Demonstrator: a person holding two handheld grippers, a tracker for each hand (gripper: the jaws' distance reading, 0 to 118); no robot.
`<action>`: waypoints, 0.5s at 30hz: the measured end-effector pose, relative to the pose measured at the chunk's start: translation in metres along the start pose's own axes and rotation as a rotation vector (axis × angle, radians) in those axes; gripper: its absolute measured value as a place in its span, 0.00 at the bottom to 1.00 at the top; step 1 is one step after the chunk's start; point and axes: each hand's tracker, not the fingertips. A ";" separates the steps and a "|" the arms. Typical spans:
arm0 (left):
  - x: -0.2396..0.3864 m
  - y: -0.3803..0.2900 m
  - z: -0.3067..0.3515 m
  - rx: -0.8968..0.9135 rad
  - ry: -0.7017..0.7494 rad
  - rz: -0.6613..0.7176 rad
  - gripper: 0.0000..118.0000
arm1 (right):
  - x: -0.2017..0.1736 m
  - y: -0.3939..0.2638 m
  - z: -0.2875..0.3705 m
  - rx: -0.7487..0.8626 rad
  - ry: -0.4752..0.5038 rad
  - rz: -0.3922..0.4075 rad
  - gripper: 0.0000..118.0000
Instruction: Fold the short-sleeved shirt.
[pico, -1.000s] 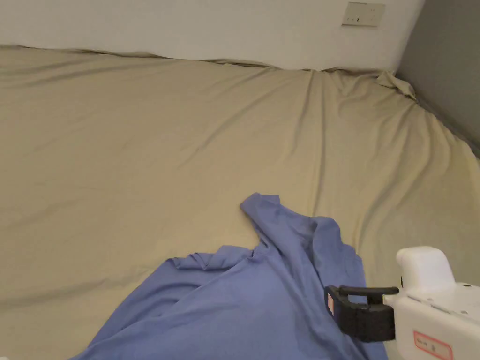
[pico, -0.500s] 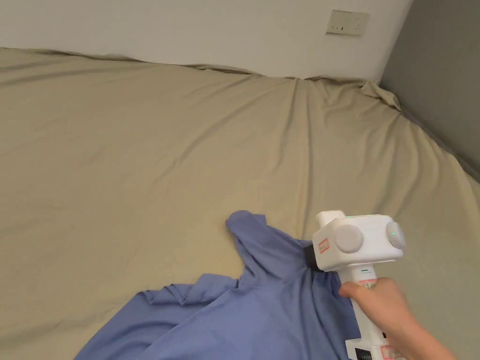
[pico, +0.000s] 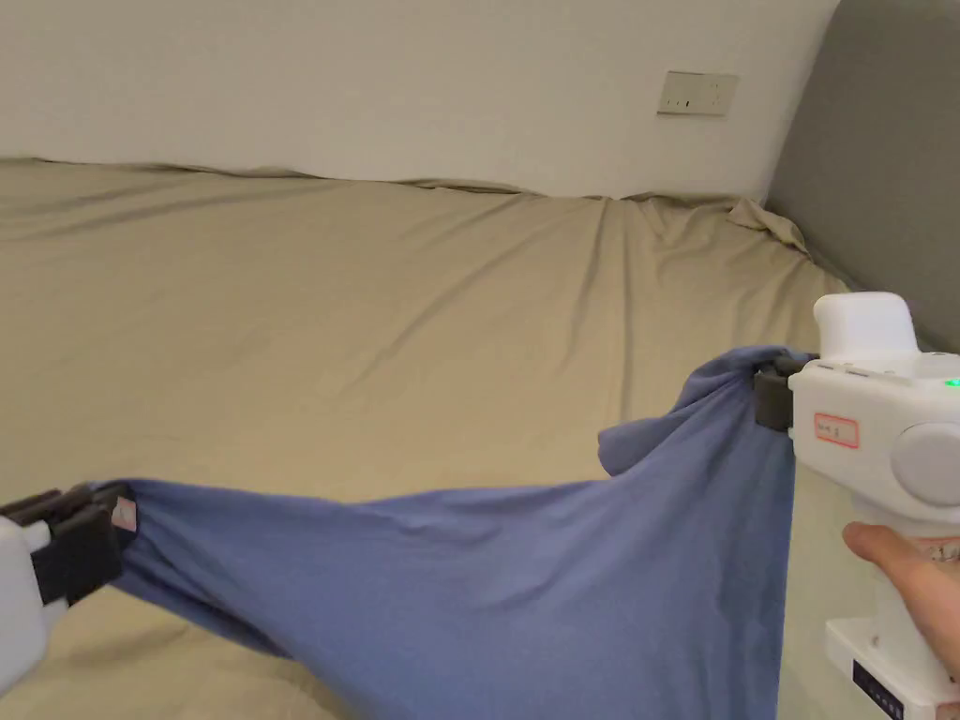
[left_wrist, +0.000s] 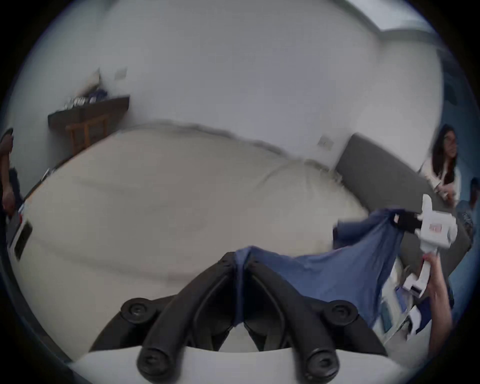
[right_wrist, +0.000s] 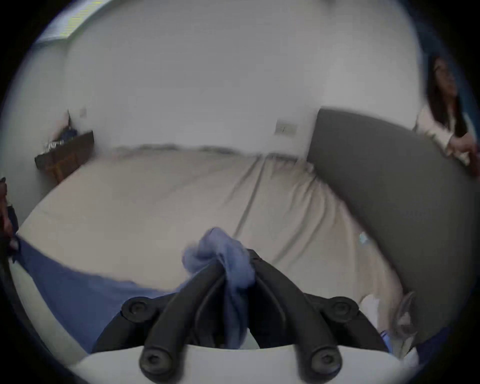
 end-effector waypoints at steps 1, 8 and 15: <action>0.011 0.025 0.011 0.053 -0.019 -0.015 0.02 | 0.008 0.019 0.022 0.041 0.006 -0.008 0.05; 0.070 0.185 0.093 0.337 -0.058 -0.161 0.02 | 0.052 0.144 0.153 0.358 -0.039 -0.044 0.05; 0.095 0.311 0.155 0.469 0.029 -0.256 0.02 | 0.059 0.244 0.210 0.504 -0.040 -0.040 0.05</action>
